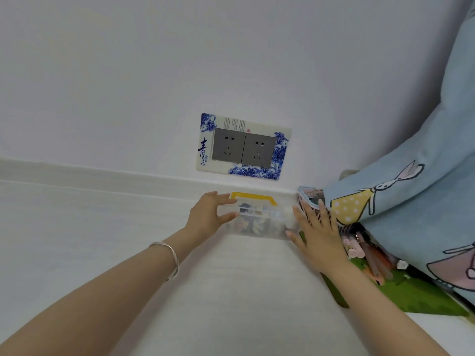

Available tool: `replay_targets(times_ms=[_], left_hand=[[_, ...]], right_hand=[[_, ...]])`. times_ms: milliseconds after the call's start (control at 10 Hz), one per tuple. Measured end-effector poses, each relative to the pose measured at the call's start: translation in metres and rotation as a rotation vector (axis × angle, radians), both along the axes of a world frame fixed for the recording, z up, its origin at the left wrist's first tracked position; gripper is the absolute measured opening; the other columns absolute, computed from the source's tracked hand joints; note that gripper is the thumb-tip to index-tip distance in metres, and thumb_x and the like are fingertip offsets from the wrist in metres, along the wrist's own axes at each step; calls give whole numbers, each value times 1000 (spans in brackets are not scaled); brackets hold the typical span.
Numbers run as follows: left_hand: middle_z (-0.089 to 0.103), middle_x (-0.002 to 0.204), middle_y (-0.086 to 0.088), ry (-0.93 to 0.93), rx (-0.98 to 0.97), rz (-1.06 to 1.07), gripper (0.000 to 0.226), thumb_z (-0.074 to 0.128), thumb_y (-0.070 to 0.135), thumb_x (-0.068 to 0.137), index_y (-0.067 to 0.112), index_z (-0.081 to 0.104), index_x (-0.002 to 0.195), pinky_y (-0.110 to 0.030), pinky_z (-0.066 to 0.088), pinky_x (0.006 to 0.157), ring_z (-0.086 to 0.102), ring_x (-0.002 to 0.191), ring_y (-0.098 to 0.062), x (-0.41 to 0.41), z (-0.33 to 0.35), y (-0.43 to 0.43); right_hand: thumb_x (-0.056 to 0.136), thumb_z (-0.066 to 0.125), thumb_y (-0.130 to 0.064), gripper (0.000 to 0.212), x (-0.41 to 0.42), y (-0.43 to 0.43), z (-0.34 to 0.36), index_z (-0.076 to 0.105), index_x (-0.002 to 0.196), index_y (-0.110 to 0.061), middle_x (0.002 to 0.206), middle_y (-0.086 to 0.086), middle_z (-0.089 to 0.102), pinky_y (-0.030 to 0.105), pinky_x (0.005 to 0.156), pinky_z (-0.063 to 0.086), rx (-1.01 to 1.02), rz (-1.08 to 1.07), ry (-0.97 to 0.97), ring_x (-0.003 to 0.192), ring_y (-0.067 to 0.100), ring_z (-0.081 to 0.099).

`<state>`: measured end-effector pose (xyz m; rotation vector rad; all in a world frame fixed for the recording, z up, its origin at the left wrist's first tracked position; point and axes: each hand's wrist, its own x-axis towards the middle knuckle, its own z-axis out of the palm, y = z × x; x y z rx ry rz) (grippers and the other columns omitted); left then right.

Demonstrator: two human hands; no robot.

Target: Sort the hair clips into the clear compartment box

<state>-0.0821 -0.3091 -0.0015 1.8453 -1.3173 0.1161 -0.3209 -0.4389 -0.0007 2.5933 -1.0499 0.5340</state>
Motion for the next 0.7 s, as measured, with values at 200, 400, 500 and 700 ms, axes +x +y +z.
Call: replay_targets(times_ms=[200,400,500,700], left_hand=[[56,136,6,12,-21,29,42,70,38,79,28,64,120,-40,41,97,37,134,-18,10,-5,-50],[57,135,6,6,-30,15,42,71,38,79,28,64,119,-39,41,99,37,133,-19,23,-6,-74],[54,138,4,-1,-17,9,43,70,38,80,29,62,121,-39,40,99,35,134,-20,23,-9,-79],[25,156,-9,-178,54,113,67,54,48,88,30,27,145,-38,16,115,16,144,-28,19,-6,-55]], right_hand=[[92,23,-61,69,16,-45,1,6,150,-28,161,1,-3,44,115,-12,-12,-51,7,147,24,-12],[89,11,-65,71,24,-66,-6,3,149,-27,161,-3,5,44,116,-10,-33,-68,18,148,21,-3],[65,-30,-72,101,25,-72,-7,1,150,-26,160,-3,3,42,114,-13,-42,-81,40,148,22,-3],[94,20,-59,71,18,-47,13,-11,148,-25,160,-2,-12,45,118,-8,113,-21,45,147,20,-12]])
